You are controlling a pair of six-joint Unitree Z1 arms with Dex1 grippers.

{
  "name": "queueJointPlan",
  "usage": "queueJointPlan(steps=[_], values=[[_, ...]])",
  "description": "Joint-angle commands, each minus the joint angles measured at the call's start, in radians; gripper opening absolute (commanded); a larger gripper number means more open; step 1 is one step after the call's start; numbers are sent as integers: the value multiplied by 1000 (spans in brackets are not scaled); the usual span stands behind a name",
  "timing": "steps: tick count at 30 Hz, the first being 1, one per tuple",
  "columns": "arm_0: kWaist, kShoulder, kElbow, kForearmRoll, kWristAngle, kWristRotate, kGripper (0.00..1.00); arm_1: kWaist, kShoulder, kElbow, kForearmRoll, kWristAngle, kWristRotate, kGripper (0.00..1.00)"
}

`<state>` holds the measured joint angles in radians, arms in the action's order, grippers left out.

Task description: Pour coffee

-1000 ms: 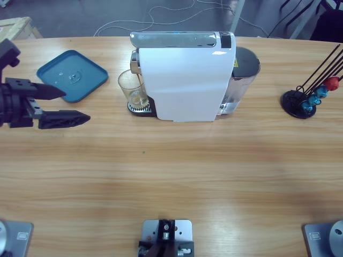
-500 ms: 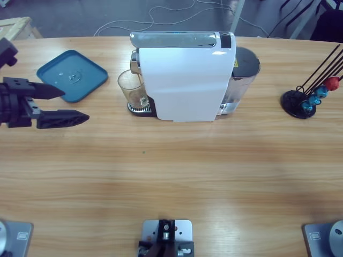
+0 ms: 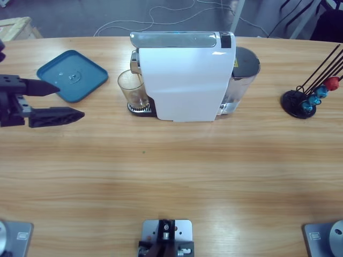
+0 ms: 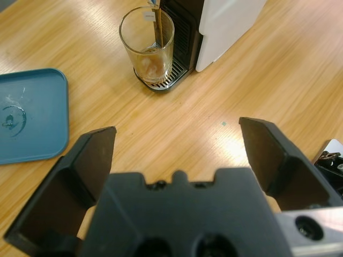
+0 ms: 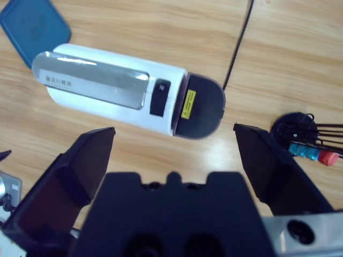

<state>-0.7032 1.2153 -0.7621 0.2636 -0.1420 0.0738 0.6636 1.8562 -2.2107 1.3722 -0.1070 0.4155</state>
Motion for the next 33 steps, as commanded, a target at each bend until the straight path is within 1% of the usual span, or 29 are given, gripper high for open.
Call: queueJointPlan(steps=[1, 5, 7, 10, 12, 16, 19, 23, 27, 33], values=[[1, -110, 33, 5, 26, -2, 1000, 10, -222, 304, -128, -7, 15, 1000], [1, -93, 40, 11, 25, -2, 1000, 13, -422, 603, -287, 30, 10, 1000], [1, -85, 42, 13, 29, -1, 1000, 30, -536, 776, -392, 42, 1, 1000], [0, -76, 27, 23, 70, 38, 1000, 49, -662, 996, -533, 20, -20, 1000], [1, -69, 23, 26, 108, 61, 1000, 56, -725, 1113, -610, 9, -73, 1000], [-3, -52, 26, 26, 110, 69, 1000, 78, -812, 1297, -705, -35, -146, 1000], [-13, -50, 26, 26, 93, 69, 1000, 79, -862, 1351, -740, -54, -163, 1000], [-24, -26, 24, 28, 85, 69, 1000, 80, -908, 1350, -746, -54, -201, 1000], [-52, -17, 23, 39, 83, 69, 1000, 79, -902, 1344, -751, -51, -227, 1000], [-53, -14, 20, 40, 84, 61, 1000, 79, -897, 1377, -796, -38, -275, 1000]])
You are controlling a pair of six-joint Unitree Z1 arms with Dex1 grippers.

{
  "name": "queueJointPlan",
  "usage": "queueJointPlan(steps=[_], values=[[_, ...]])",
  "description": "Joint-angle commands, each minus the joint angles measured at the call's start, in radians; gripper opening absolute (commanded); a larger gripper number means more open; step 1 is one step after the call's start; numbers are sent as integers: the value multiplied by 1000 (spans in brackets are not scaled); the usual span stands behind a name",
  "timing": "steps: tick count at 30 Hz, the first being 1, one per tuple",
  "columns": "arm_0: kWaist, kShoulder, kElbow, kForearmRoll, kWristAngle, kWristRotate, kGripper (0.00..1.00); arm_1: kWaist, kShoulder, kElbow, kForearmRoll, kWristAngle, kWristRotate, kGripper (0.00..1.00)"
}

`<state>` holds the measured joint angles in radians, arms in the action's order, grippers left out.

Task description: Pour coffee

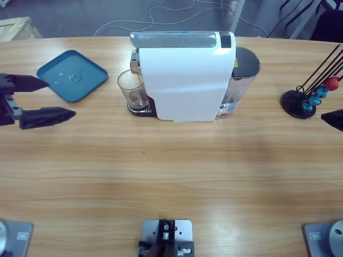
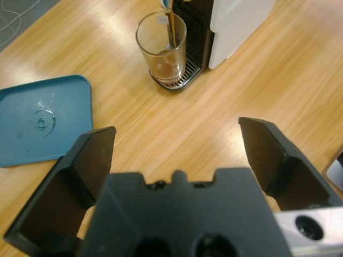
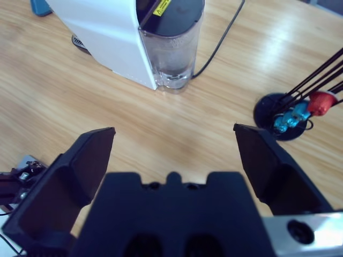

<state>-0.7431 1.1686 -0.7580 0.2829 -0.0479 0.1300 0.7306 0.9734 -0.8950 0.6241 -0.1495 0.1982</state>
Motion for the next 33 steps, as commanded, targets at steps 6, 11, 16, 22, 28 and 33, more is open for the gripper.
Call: queueJointPlan(steps=[6, 11, 16, 22, 28, 33], values=[[-13, 32, 20, 24, -10, 2, 1000, 12, -18, 64, -49, 127, -107, 1000], [-10, 32, 16, 24, -9, 2, 1000, -33, -64, 70, -49, 243, -169, 1000], [-10, 35, 16, 24, -9, 2, 1000, -86, -70, 88, -49, 326, -191, 1000], [-10, 47, 16, 24, -9, 3, 1000, -94, -43, 82, -43, 261, -185, 1000], [-10, 80, 16, 22, -7, 3, 1000, -94, -39, 85, -50, 257, -178, 1000], [-10, 119, 7, 18, -7, 9, 1000, -94, -44, 83, -48, 257, -160, 1000]])
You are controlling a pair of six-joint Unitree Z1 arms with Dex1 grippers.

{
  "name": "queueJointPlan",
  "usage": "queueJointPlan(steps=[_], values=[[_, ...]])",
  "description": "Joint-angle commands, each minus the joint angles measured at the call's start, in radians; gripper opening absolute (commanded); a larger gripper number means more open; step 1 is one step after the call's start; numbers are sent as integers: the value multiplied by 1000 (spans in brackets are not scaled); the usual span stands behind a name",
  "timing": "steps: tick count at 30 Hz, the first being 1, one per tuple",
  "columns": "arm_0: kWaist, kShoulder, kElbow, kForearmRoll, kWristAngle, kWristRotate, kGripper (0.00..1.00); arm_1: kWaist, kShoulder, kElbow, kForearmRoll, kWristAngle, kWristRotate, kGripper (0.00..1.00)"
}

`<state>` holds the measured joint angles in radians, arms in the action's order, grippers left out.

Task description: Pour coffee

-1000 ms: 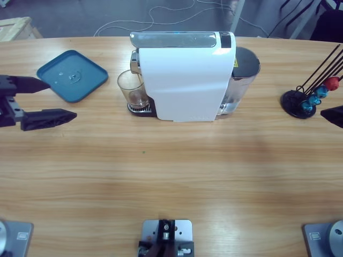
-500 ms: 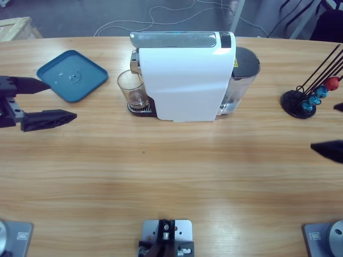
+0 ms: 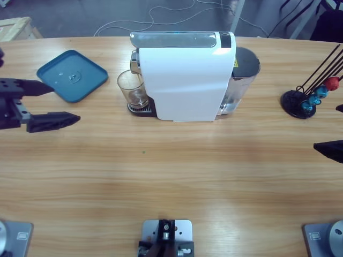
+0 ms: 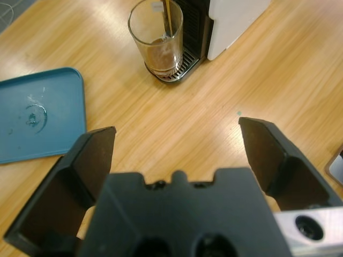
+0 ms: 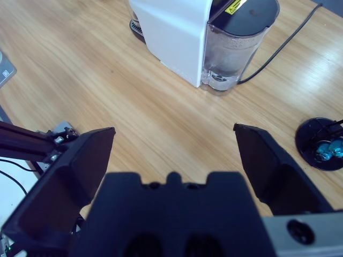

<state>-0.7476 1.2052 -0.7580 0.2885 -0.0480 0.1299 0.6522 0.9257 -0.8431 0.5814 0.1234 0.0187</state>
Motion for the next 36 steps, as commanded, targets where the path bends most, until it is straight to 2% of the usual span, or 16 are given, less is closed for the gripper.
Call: queueJointPlan(steps=[1, 5, 8, 10, 14, 16, 18, 22, 27, 36], values=[[-6, 83, 5, 12, -7, 9, 1000, -16, 11, 31, -2, -18, 24, 1000], [13, 45, 3, 8, -35, 23, 1000, -16, 44, 5, 8, -38, 29, 1000], [45, 22, 13, -26, -123, 163, 1000, -16, 61, -6, 8, -38, 29, 1000], [101, 48, 11, -56, -212, 270, 1000, -16, 67, -14, 19, -38, 29, 1000], [310, 135, -8, -87, -474, 410, 1000, -16, 75, -34, 51, -44, 28, 1000], [367, 192, -12, -140, -526, 440, 1000, -16, 83, -36, 58, -44, 26, 1000], [375, 278, -23, -205, -527, 480, 1000, -15, 93, -36, 59, -44, 26, 1000], [368, 403, -69, -220, -537, 558, 1000, -16, 114, -34, 60, -45, 18, 1000], [364, 498, -99, -282, -582, 570, 1000, -16, 128, -32, 69, -52, 9, 1000], [321, 627, -194, -293, -605, 569, 1000, -23, 92, -33, 105, -57, 9, 1000]])
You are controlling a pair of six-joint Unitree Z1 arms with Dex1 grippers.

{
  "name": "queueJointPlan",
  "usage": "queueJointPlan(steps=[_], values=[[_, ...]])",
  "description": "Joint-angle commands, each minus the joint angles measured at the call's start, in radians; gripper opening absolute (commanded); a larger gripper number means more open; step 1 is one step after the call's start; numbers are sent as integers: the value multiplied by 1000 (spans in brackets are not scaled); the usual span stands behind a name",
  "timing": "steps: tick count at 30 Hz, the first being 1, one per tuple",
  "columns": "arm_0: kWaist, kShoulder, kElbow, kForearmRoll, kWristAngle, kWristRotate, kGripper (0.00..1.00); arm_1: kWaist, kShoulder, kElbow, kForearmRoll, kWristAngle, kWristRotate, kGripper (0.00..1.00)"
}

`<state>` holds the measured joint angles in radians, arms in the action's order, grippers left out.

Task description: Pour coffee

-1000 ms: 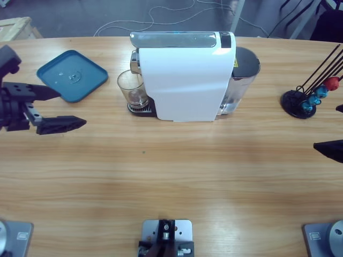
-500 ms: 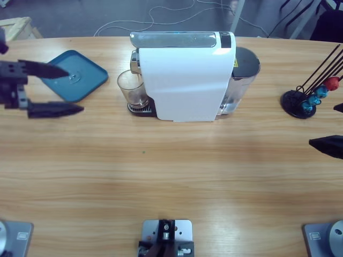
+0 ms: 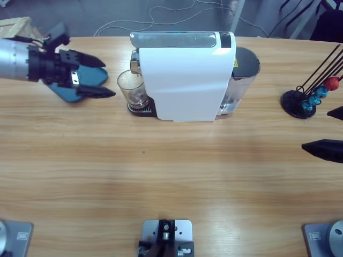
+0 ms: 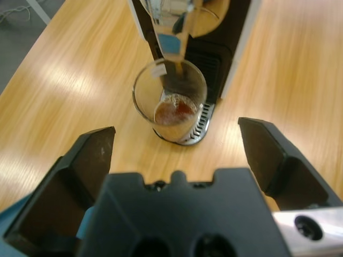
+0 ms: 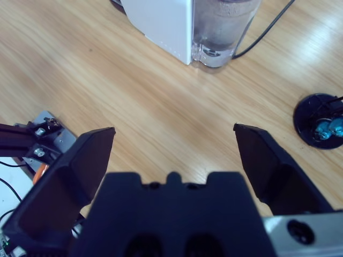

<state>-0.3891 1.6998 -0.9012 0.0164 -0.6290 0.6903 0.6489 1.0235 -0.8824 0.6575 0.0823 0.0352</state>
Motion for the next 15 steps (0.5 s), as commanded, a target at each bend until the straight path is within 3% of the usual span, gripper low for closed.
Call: queueJointPlan(steps=[1, 15], values=[[-46, 142, -54, -21, -25, 8, 1000, -20, -8, 7, 34, -16, -8, 1000], [-91, 206, -96, -24, 6, 3, 1000, -20, -27, 7, 74, -15, -1, 1000]])
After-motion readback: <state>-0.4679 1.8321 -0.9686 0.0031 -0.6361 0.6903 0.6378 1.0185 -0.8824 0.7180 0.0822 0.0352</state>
